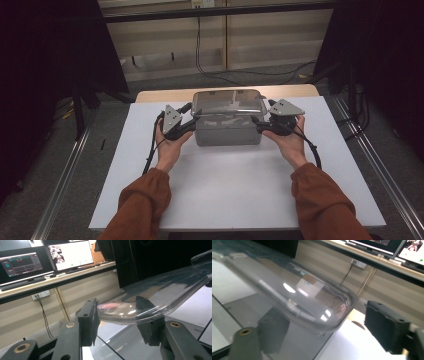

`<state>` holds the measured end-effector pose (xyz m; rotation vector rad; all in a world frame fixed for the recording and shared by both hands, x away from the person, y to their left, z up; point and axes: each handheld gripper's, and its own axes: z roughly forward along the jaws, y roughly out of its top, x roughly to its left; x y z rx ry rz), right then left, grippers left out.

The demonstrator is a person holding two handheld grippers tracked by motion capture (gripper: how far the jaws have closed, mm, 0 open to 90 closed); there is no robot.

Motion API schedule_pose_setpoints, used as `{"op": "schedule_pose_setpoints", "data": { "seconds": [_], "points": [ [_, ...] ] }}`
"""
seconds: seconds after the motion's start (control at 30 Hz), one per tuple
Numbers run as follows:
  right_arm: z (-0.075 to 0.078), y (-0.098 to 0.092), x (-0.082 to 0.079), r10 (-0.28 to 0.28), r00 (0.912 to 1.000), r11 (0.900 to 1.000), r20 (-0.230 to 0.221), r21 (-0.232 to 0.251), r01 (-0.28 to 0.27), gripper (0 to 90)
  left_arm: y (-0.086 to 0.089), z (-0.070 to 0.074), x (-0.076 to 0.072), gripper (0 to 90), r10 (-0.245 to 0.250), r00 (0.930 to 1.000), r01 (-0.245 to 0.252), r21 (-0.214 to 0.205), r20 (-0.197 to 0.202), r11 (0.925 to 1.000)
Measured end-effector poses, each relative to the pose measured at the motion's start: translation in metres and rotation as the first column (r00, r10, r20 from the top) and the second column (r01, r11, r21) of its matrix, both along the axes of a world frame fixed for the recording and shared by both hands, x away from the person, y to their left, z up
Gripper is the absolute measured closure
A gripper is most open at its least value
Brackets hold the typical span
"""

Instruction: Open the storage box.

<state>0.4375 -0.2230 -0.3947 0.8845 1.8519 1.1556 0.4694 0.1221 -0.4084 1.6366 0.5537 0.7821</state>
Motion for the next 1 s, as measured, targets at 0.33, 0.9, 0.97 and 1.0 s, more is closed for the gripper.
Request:
{"op": "schedule_pose_setpoints", "data": {
  "seconds": [0.33,0.9,0.97,1.0],
  "points": [
    [0.005,-0.005,0.007,0.012,0.9988,0.9988,0.047,0.048,-0.015,39.6,-0.001,0.004,0.003,53.3,0.005,1.0000,-0.005,-0.027,-0.006,0.9996],
    [0.014,-0.002,0.013,0.038,0.9948,0.9931,0.095,0.107,-0.048,51.7,-0.005,0.015,0.015,50.8,0.017,0.9998,-0.016,-0.035,0.012,0.9993],
    [0.015,-0.002,0.013,0.038,0.9947,0.9926,0.096,0.111,-0.049,52.1,-0.005,0.015,0.016,50.8,0.017,0.9998,-0.017,-0.039,0.011,0.9991],
    [0.015,-0.003,0.013,0.038,0.9946,0.9923,0.097,0.114,-0.049,52.2,-0.005,0.015,0.017,50.8,0.024,0.9996,-0.024,-0.039,0.013,0.9990]
  ]
}}
